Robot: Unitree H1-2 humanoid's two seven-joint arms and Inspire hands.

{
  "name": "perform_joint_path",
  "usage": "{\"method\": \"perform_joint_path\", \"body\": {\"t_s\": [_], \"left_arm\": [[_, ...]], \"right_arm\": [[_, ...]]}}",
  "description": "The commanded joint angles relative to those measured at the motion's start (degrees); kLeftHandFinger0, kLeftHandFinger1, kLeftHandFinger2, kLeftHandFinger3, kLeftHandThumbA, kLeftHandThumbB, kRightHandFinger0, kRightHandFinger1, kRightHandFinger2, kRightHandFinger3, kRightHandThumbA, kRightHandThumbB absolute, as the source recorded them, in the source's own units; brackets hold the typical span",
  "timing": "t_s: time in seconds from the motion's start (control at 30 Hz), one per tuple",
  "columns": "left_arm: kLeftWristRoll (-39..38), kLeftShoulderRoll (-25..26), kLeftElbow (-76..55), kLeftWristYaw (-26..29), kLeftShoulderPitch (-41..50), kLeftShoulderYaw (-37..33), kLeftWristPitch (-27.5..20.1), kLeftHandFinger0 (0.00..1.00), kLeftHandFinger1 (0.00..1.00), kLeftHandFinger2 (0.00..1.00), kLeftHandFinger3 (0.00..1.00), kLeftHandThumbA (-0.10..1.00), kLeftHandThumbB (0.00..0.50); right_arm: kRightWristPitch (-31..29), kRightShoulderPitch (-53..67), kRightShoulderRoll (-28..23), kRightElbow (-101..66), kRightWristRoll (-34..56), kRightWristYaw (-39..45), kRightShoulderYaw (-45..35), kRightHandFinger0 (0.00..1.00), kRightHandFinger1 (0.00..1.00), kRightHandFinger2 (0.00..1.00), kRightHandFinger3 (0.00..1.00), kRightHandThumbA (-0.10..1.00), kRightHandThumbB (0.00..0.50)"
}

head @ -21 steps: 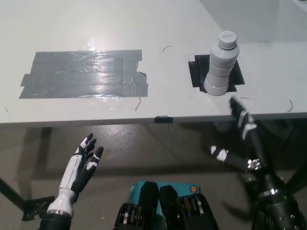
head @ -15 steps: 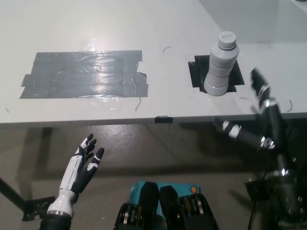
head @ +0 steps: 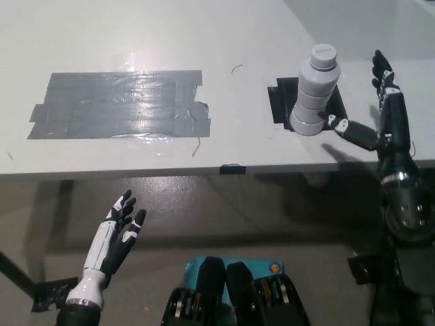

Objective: A white bottle is kept in the middle of the desk infront of the robot and the robot picks it up with its right hand and passes it to a person

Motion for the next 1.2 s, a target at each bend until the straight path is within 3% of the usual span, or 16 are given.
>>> {"method": "perform_joint_path", "body": {"t_s": [0.0,0.23,0.3,0.4,0.57,0.93,0.97,1.0,1.03,1.07,1.1,1.17], "left_arm": [[0.4,0.53,-1.12,0.79,-0.91,0.43,-1.74,1.0,1.0,1.0,1.0,0.84,0.003],[0.31,0.4,-1.49,0.66,-0.84,0.48,-1.16,1.0,1.0,1.0,1.0,0.85,0.014],[0.24,0.37,-1.4,0.66,-0.99,0.51,-1.33,1.0,1.0,1.0,1.0,0.86,0.009],[0.14,0.28,-0.9,0.73,-1.2,0.5,-1.93,1.0,1.0,1.0,1.0,0.86,0.004],[-0.24,0.31,-1.4,0.35,-1.43,0.56,-1.33,1.0,1.0,1.0,1.0,0.86,0.0],[-0.58,0.25,-1.29,0.2,-1.82,0.61,-1.26,1.0,1.0,1.0,1.0,0.88,0.01],[-0.43,0.3,-1.4,0.21,-1.8,0.56,-1.2,1.0,1.0,1.0,1.0,0.88,0.014],[-0.41,0.3,-1.51,0.17,-1.9,0.54,-1.04,1.0,1.0,1.0,1.0,0.89,0.017],[-0.51,0.29,-1.35,0.15,-1.91,0.53,-1.43,1.0,1.0,1.0,1.0,0.88,0.012],[-0.56,0.28,-1.26,0.15,-1.93,0.54,-1.61,1.0,1.0,1.0,1.0,0.88,0.012],[-0.7,0.31,-1.22,-0.01,-2.01,0.47,-2.02,1.0,1.0,1.0,1.0,0.88,0.0],[-0.8,0.33,-1.46,-0.21,-2.49,0.42,-1.64,1.0,1.0,1.0,1.0,0.88,0.0]], "right_arm": [[1.4,-5.41,-0.84,4.38,3.16,0.21,-0.87,1.0,1.0,1.0,1.0,1.0,0.423],[1.02,-9.3,-1.16,11.53,2.56,1.91,1.14,1.0,1.0,1.0,1.0,1.0,0.443],[-0.61,-10.44,-1.14,14.1,3.15,2.57,1.41,1.0,1.0,1.0,1.0,1.0,0.418],[-1.37,-11.87,-1.27,17.13,3.45,3.67,2.22,1.0,1.0,1.0,1.0,1.0,0.421],[-2.91,-14.26,-1.73,21.57,3.29,6.66,4.43,1.0,1.0,1.0,1.0,1.0,0.5],[-3.74,-23.61,-3.19,38.01,3.01,7.4,6.67,1.0,1.0,1.0,1.0,1.0,0.5],[-3.1,-25.66,-3.37,41.6,2.69,5.76,6.6,1.0,1.0,1.0,1.0,0.93,0.484],[-1.45,-27.26,-3.36,43.83,2.64,3.25,6.13,1.0,1.0,1.0,1.0,0.77,0.436],[-0.4,-28.61,-3.25,46.24,2.84,0.42,5.54,1.0,1.0,1.0,1.0,0.57,0.35],[-0.1,-29.2,-3.21,47.36,2.94,-0.71,5.33,1.0,1.0,1.0,1.0,0.57,0.35],[0.62,-30.75,-3.49,50.81,4.31,-3.03,3.9,0.29,0.34,0.47,0.38,-0.01,0.262],[-0.23,-31.56,-4.14,53.41,5.98,-4.56,1.92,0.01,0.25,0.58,0.44,-0.1,0.212]]}}
